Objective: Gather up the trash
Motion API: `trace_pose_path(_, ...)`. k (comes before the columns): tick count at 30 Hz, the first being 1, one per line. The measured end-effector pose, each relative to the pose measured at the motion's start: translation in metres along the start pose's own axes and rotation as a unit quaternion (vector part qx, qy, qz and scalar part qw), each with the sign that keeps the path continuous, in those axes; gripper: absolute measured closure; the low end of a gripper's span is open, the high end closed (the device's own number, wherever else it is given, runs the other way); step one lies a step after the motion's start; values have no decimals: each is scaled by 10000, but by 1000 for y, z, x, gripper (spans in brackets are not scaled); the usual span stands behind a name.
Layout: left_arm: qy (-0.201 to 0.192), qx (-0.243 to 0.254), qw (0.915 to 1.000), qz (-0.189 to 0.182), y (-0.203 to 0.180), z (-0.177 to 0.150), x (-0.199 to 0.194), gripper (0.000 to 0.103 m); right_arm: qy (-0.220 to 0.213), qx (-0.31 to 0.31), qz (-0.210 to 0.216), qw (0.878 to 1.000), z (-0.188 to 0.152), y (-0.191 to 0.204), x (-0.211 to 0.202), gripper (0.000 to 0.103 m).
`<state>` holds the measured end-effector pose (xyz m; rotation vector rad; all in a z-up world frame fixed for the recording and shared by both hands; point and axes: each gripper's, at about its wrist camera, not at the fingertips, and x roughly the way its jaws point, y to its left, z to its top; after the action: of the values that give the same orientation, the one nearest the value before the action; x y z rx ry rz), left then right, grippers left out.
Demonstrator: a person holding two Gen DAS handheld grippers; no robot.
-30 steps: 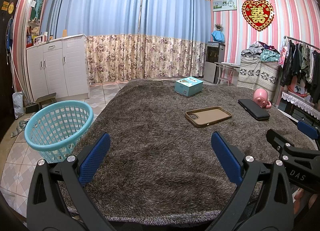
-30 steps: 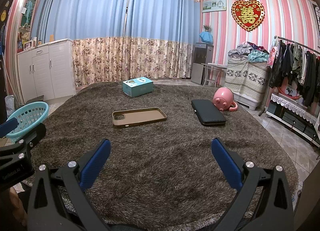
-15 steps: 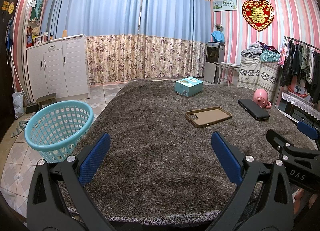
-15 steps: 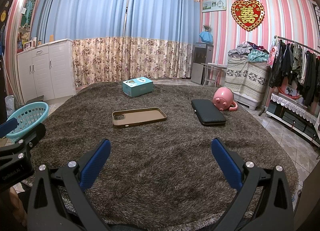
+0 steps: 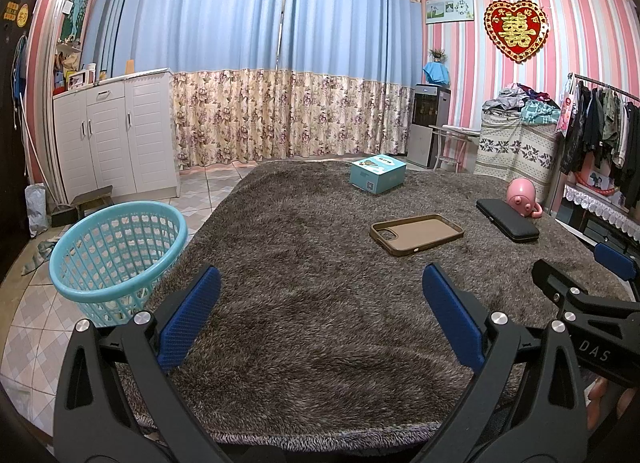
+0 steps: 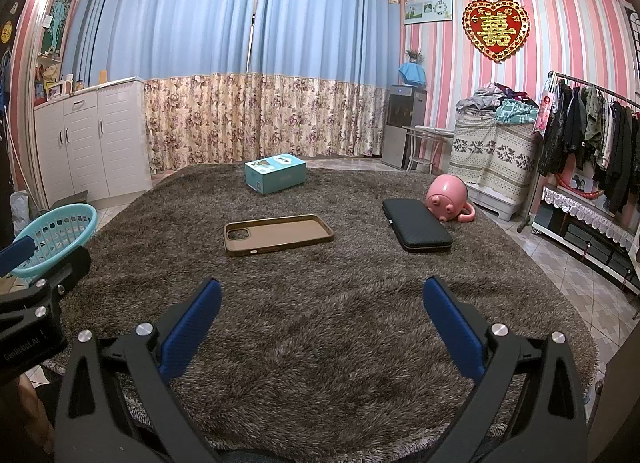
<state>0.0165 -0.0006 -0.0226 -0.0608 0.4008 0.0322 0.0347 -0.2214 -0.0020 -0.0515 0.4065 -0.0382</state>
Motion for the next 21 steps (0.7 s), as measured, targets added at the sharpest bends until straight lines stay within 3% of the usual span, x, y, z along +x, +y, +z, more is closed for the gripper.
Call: trace_pose_path(21,8,-4,10000,4,0,0,0,5,12,3,-2,10000,-1,1,0,5)
